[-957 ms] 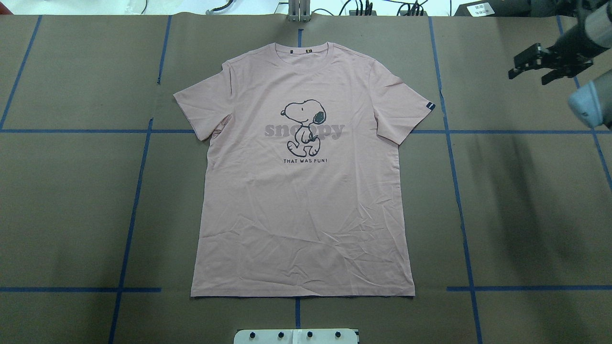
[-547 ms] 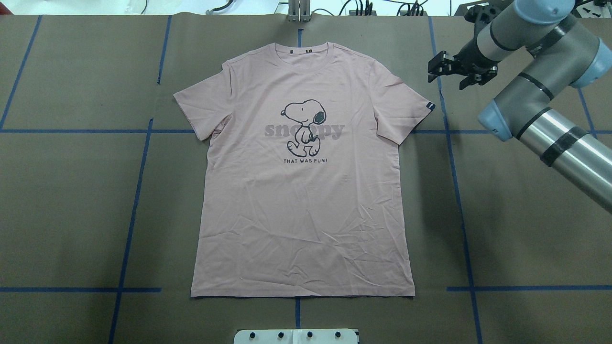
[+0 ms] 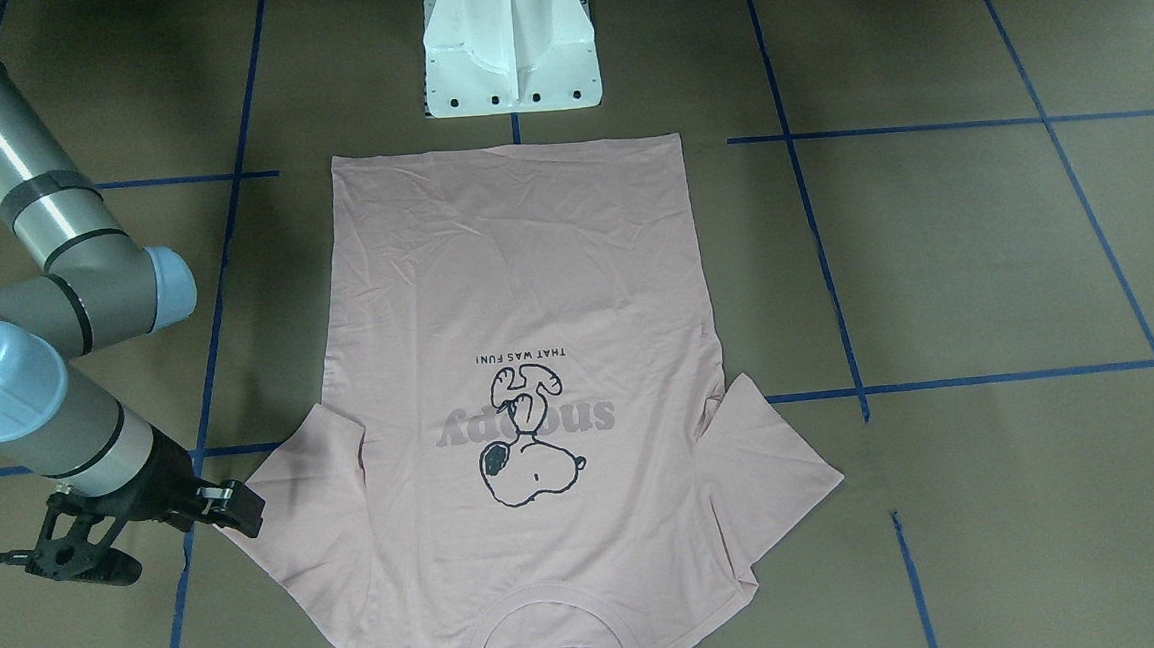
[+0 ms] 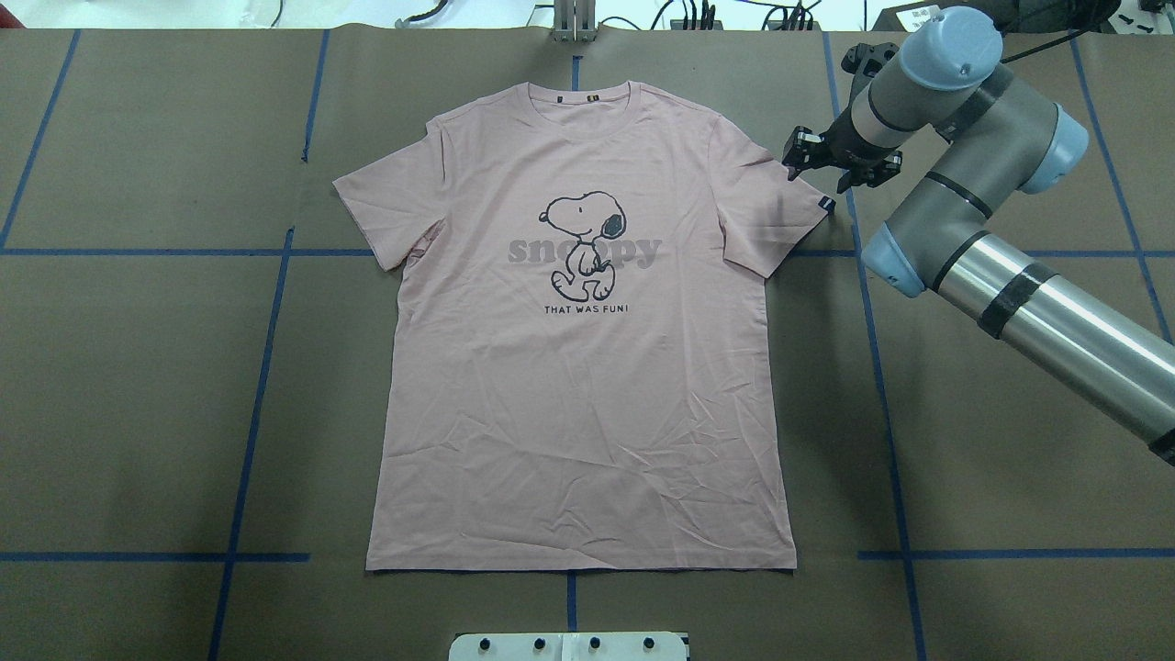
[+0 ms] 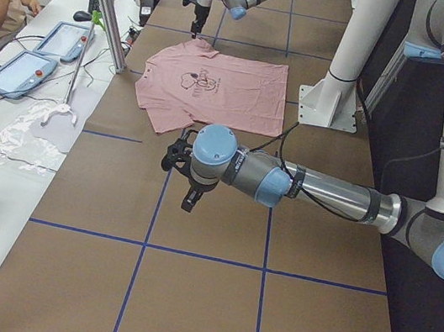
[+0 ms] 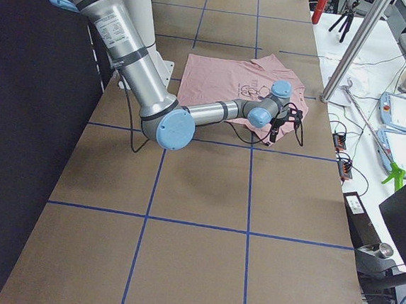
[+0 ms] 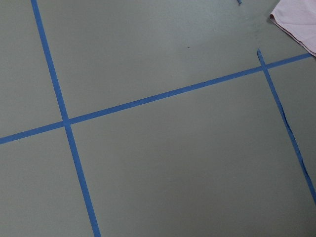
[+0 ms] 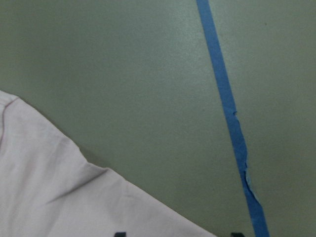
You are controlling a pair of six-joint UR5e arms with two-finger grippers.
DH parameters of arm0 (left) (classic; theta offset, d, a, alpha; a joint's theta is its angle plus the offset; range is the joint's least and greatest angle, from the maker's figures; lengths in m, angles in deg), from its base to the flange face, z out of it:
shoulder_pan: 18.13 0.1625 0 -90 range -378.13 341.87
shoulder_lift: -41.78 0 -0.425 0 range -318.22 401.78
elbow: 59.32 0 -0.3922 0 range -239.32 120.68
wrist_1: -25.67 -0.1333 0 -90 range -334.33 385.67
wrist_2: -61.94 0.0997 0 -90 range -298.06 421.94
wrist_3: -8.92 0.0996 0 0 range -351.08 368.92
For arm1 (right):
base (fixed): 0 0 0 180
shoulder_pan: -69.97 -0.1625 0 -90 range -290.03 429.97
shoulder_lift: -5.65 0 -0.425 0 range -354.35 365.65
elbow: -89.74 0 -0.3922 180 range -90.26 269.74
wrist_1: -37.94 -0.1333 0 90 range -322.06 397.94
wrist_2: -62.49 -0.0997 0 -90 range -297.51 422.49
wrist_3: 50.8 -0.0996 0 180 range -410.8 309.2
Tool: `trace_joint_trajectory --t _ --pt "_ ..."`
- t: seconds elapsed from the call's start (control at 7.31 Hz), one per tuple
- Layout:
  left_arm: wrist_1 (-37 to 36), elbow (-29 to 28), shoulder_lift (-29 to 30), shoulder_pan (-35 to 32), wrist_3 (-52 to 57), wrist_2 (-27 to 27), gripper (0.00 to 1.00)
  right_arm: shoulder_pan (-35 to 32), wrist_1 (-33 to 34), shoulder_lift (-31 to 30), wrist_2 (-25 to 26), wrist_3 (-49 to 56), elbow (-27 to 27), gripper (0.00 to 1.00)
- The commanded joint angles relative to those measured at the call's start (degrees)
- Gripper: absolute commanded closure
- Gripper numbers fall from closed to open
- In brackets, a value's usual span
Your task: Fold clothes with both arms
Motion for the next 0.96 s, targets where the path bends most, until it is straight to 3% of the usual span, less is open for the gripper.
trace_joint_trajectory --t 0.0,0.27,0.41,0.55,0.68,0.82 --pt "1.1 0.0 -0.2 -0.1 0.0 0.0 0.00 0.3 -0.1 -1.0 0.7 -0.1 0.0 0.32" --pt "1.3 0.0 -0.1 -0.1 0.0 0.0 0.00 0.3 -0.2 -2.5 0.7 -0.2 0.7 0.40" --pt "1.3 0.2 -0.1 -0.1 0.0 0.0 0.00 0.3 -0.2 -2.5 0.7 -0.2 0.6 0.55" --pt "2.0 0.2 -0.2 -0.1 0.0 0.0 0.00 0.4 -0.1 -2.5 0.7 -0.3 0.6 0.82" --pt "2.1 0.1 -0.2 -0.1 0.0 0.0 0.00 0.5 -0.1 -2.5 0.7 -0.2 0.6 1.00" --pt "2.4 0.6 -0.6 -0.1 0.0 -0.1 0.00 0.6 -0.1 -2.4 0.7 -0.2 0.6 1.00"
